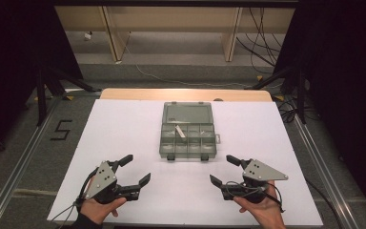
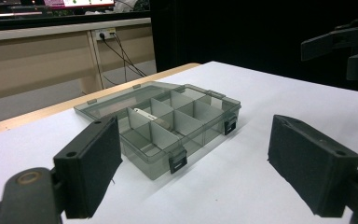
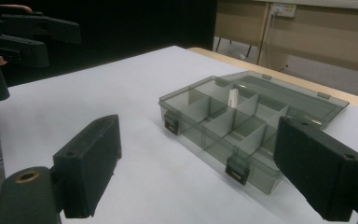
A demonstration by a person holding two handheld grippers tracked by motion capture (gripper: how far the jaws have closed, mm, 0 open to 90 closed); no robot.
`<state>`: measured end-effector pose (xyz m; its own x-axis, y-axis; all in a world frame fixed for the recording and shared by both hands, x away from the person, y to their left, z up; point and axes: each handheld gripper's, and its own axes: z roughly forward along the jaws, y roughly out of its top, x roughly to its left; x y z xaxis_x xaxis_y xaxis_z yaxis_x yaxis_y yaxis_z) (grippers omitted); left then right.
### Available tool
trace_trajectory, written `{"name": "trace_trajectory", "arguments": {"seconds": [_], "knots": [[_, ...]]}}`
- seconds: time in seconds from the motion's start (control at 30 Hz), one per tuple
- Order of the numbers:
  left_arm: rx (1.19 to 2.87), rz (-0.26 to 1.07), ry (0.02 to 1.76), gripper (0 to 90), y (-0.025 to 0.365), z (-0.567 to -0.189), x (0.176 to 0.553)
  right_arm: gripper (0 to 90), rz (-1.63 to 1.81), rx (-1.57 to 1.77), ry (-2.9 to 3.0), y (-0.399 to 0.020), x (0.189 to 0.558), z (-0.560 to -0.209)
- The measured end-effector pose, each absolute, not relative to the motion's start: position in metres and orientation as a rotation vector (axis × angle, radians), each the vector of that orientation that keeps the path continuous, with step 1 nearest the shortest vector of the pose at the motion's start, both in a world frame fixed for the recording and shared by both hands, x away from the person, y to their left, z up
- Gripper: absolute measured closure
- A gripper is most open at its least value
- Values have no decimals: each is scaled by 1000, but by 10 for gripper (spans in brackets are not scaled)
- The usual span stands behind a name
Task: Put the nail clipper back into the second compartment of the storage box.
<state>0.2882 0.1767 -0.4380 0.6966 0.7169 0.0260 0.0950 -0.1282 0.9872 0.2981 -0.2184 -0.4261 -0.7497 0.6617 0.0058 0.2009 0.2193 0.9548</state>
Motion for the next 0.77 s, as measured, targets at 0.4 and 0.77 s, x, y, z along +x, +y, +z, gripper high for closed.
{"name": "trace_trajectory", "arguments": {"seconds": [0.4, 0.77], "knots": [[1634, 609, 669, 166, 177, -438, 288, 161, 1551, 800, 2069, -219, 299, -427], [1634, 610, 669, 166, 177, -438, 288, 162, 1545, 793, 2064, -218, 299, -427]]}}
